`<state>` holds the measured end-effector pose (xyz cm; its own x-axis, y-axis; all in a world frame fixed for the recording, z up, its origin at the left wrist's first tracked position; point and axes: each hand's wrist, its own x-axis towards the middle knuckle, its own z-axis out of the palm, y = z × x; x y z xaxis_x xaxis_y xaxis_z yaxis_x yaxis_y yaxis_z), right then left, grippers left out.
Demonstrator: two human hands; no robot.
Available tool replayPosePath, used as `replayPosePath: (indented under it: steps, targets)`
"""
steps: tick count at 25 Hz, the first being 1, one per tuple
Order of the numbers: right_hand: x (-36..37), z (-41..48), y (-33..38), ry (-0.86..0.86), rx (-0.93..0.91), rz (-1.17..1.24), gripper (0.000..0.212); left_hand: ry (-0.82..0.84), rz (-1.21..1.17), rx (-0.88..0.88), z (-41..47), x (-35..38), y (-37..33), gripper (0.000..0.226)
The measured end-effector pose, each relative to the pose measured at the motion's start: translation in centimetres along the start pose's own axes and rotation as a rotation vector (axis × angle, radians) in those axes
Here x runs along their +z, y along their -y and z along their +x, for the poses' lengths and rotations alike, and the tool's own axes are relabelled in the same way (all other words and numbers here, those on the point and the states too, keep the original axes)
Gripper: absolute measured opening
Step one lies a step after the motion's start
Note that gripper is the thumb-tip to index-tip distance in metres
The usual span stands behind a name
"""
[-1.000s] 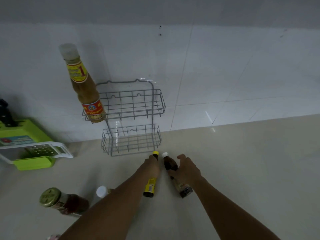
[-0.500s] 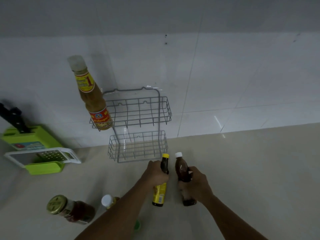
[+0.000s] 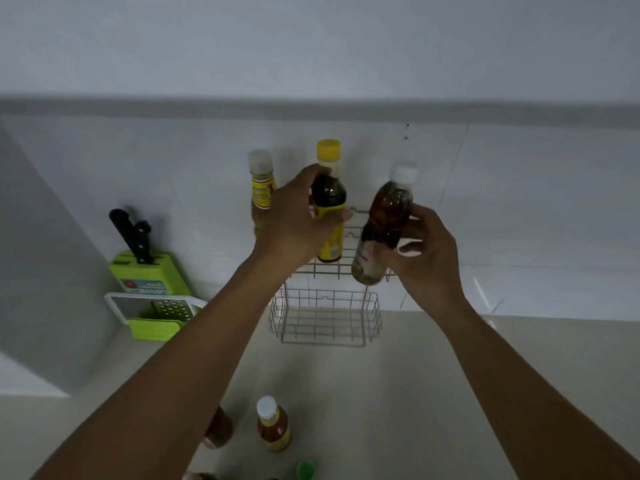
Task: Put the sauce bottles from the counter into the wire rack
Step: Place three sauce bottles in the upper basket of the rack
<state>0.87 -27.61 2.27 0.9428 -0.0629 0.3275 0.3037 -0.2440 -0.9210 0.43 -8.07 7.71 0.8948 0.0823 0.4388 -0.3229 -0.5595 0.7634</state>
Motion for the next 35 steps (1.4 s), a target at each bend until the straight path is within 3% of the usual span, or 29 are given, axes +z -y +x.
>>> replayPosePath:
  steps: [6,14,18,21,29,35]
  targets:
    - [3.4,4.2,-0.2,0.107,-0.002,-0.016,0.074,-0.057,0.106,0.004,2.2,2.4,3.4,0.053]
    - [3.8,5.4,-3.1,0.286,0.071,-0.091,0.074,0.060,0.088,-0.095,0.7,3.8,5.5,0.073]
    - [3.3,6.2,-2.0,0.384,0.057,-0.168,0.066,0.080,0.116,-0.077,1.2,1.7,4.0,0.053]
    - [3.3,6.5,-0.7,0.350,0.018,-0.267,0.065,0.113,0.109,-0.091,2.5,-0.4,3.3,0.035]
    - [4.3,7.2,0.9,0.414,-0.038,-0.339,0.056,0.017,0.416,-0.037,2.2,-2.7,2.4,0.020]
    - [5.6,6.9,1.5,0.459,-0.050,-0.319,0.058,-0.003,0.448,-0.051,2.1,-3.2,2.2,0.008]
